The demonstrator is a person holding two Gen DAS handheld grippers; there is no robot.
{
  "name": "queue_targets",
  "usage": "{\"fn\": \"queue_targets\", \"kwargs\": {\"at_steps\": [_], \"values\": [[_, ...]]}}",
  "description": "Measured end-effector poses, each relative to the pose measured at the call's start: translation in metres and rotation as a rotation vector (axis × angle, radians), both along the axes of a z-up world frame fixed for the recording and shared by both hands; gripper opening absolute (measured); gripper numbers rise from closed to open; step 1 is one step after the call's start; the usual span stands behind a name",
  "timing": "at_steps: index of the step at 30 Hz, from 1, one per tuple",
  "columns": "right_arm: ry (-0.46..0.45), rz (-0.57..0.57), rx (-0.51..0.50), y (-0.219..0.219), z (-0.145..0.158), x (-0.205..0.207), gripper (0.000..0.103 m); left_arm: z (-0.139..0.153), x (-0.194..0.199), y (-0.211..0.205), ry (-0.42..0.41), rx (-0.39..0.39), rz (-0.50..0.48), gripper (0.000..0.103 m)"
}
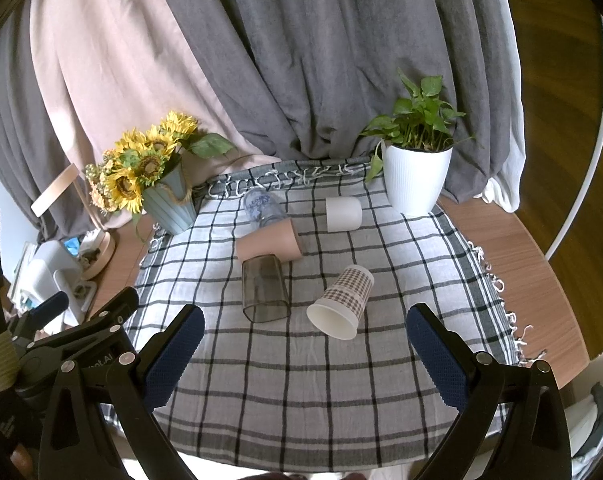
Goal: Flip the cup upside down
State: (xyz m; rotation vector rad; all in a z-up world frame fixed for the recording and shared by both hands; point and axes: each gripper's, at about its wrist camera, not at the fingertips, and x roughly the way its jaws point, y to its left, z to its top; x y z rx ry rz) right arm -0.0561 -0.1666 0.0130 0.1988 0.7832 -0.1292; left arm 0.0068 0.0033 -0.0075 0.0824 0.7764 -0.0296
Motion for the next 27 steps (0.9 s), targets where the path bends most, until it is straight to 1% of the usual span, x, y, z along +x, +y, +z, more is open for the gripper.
{"fn": "queue_targets", "kwargs": {"at_steps": [7,15,22,27], "values": [[0.001,0.0,0.001,0.0,0.0,0.001,0.102,0.0,0.0,0.0,-0.001,0.002,0.002,0.103],[0.002,0.001,0.0,-0.001,-0.001,0.005,0.102,-0.01,0.001,0.001,0.006,0.005,0.008,0.103],[0.011,0.008,0.004,-0.001,-0.006,0.012,0.102,-0.014,0.015,0.003,0.037,0.012,0.027,0.103],[0.039,0.029,0.014,-0.004,-0.013,0.034,0.102,-0.016,0.033,0.004,0.066,0.025,0.063,0.103]]}}
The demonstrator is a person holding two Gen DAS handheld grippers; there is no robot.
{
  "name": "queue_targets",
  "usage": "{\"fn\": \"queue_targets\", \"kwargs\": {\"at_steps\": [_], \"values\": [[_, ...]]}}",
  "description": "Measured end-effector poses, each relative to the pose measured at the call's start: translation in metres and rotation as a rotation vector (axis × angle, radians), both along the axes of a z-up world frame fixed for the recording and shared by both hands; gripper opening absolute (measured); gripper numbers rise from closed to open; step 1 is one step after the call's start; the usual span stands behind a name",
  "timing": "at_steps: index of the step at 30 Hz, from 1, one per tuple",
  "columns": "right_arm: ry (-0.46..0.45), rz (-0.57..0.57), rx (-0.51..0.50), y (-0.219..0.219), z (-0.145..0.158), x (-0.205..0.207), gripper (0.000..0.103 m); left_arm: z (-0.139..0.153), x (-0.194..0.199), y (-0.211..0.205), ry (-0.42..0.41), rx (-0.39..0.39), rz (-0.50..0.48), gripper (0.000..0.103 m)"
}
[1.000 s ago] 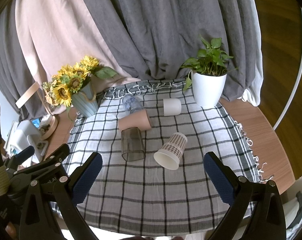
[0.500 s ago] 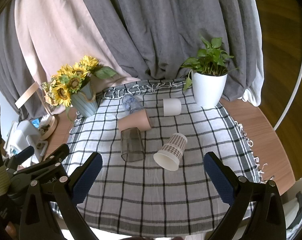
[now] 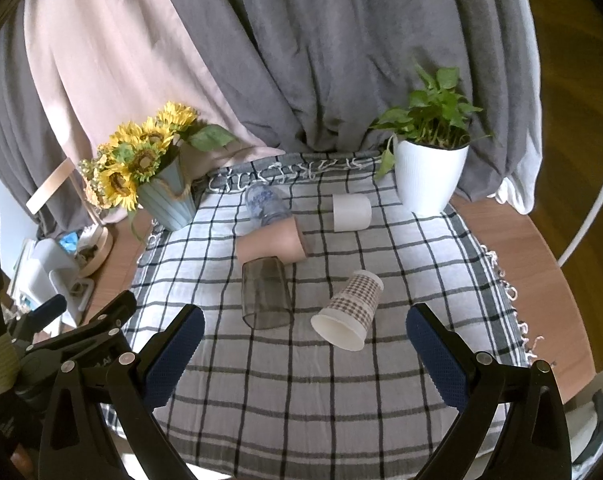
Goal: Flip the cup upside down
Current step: 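Reach the right gripper to the clear Happy Cat jar and close on it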
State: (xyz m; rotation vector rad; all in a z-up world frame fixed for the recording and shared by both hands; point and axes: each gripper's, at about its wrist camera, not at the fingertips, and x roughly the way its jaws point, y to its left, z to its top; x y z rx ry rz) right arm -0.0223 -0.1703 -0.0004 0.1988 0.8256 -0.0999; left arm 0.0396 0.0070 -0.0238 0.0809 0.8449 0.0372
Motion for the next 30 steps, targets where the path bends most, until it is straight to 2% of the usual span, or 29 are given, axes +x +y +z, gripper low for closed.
{"fn": "queue_targets", "kwargs": {"at_steps": [10,16,25,30], "values": [[0.058,0.076,-0.006,-0.01,-0.008,0.086,0.101,-0.009,0.062,0.002,0.055,-0.024,0.092,0.103],[0.099,0.161,-0.026,-0.004,-0.014,0.153,0.101,-0.021,0.107,0.005,0.115,-0.08,0.143,0.103],[0.298,0.266,0.035,0.01,-0.057,0.253,0.101,-0.044,0.164,0.016,0.191,-0.095,0.232,0.103],[0.39,0.293,0.053,0.017,-0.085,0.29,0.101,-0.062,0.188,0.019,0.239,-0.091,0.244,0.103]]}}
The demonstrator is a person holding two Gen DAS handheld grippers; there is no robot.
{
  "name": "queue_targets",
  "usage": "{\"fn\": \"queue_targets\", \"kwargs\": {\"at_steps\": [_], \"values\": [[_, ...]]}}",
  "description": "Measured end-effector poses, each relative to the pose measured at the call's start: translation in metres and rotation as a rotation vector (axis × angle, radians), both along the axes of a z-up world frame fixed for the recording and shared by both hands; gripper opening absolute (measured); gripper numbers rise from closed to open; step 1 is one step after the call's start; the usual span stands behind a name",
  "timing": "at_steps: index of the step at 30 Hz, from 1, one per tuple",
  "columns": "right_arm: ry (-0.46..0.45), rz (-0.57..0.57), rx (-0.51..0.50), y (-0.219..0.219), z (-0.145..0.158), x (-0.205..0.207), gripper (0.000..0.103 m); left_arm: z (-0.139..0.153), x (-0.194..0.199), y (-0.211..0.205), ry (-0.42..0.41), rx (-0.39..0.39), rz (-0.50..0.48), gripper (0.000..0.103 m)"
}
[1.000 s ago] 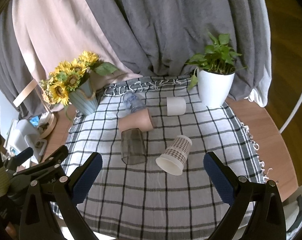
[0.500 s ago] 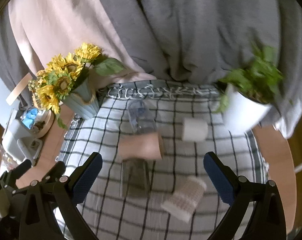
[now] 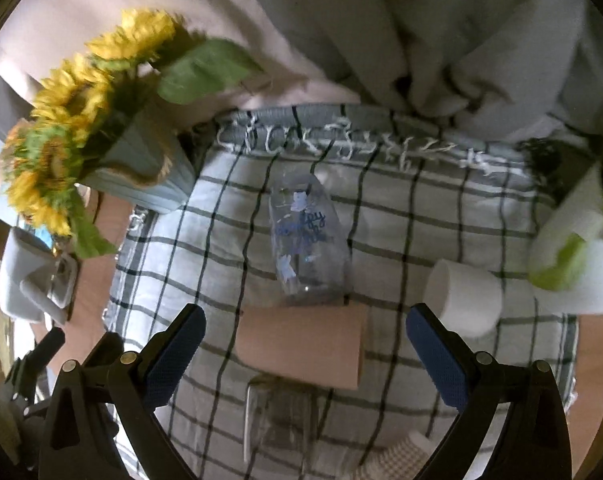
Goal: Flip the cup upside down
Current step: 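Reach the right gripper to the clear Happy Cat jar and close on it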
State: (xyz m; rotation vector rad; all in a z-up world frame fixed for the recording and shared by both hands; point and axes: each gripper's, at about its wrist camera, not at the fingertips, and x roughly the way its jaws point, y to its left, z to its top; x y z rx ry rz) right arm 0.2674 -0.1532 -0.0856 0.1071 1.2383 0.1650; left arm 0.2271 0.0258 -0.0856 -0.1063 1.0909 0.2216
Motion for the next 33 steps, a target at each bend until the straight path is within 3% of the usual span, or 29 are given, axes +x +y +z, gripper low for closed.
{"fn": "queue_targets", "kwargs": {"at_steps": [11,18,33], "values": [[0.13,0.084,-0.026,0.017,-0.053,0.06,0.1,-0.041,0.033,-0.005,0.115,-0.047,-0.003,0.103],[0.232,0.086,-0.02,0.02,-0.079,0.082,0.097,-0.054,0.045,-0.005,0.145,-0.077,0.001,0.103],[0.322,0.114,-0.085,0.037,-0.116,0.101,0.078,-0.074,0.061,0.001,0.185,-0.085,0.039,0.103]]}}
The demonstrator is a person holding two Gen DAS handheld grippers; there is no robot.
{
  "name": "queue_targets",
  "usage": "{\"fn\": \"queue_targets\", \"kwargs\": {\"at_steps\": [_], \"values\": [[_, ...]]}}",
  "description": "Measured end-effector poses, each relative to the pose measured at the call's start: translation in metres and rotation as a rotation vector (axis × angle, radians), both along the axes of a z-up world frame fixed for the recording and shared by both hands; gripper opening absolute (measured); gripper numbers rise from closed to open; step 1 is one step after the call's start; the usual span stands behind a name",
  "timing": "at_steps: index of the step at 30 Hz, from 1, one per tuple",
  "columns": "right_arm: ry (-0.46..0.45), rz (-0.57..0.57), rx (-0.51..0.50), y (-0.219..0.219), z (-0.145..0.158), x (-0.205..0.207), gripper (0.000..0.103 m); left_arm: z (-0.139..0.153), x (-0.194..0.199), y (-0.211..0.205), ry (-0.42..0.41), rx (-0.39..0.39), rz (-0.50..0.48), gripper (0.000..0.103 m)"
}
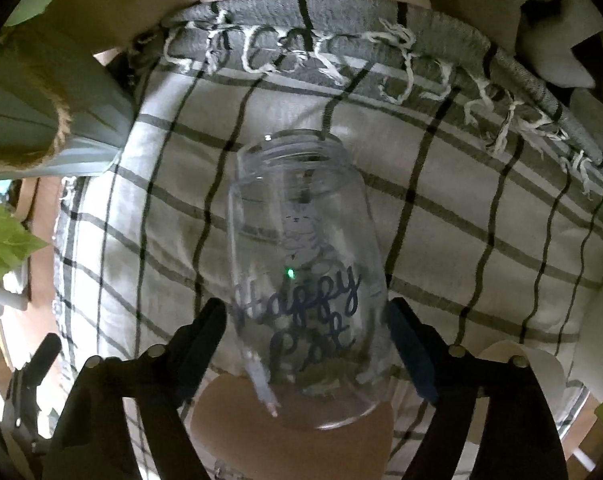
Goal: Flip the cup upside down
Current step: 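Reach the right gripper to the clear Happy Cat jar and close on it, then lift the clear jar with the right gripper and rotate it upright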
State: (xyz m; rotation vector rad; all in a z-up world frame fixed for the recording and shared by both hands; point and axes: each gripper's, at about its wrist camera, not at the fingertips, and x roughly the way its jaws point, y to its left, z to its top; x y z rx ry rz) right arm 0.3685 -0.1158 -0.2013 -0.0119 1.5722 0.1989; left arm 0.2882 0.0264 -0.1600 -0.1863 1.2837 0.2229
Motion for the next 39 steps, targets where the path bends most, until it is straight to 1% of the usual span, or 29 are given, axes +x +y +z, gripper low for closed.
{"fn": "queue_targets", "kwargs": {"at_steps": [1,5,12,17,20,27,28,31,35,39], "values": [[0.001,0.002,-0.001,0.001,-0.001,0.001,0.075,-0.001,0.001,0.0,0.0,0.002,-0.001,0.103],[0.007,-0.009,0.018,-0.001,-0.002,0.003,0.074,-0.001,0.002,0.002,-0.003,0.005,-0.001,0.103],[-0.031,0.0,0.017,-0.006,0.006,0.002,0.074,0.001,0.002,-0.001,-0.01,0.005,-0.008,0.103],[-0.074,-0.007,0.007,-0.014,0.024,0.0,0.074,0.009,-0.004,-0.002,-0.027,0.005,-0.013,0.103],[-0.107,-0.011,0.001,-0.014,0.041,-0.004,0.074,0.018,-0.01,-0.002,-0.046,-0.002,-0.019,0.103],[-0.17,-0.031,0.012,-0.01,0.097,-0.043,0.074,0.054,-0.034,-0.001,-0.118,-0.017,-0.044,0.103],[-0.179,-0.035,0.016,-0.013,0.099,-0.049,0.074,0.06,-0.04,-0.001,-0.129,-0.015,-0.053,0.103],[-0.22,-0.063,0.036,-0.018,0.12,-0.073,0.074,0.074,-0.056,0.003,-0.166,0.01,-0.072,0.103],[-0.242,-0.107,0.057,-0.02,0.134,-0.107,0.074,0.09,-0.08,0.012,-0.204,0.045,-0.096,0.103],[-0.249,-0.156,0.075,-0.018,0.134,-0.138,0.074,0.097,-0.103,0.02,-0.221,0.073,-0.113,0.103]]}}
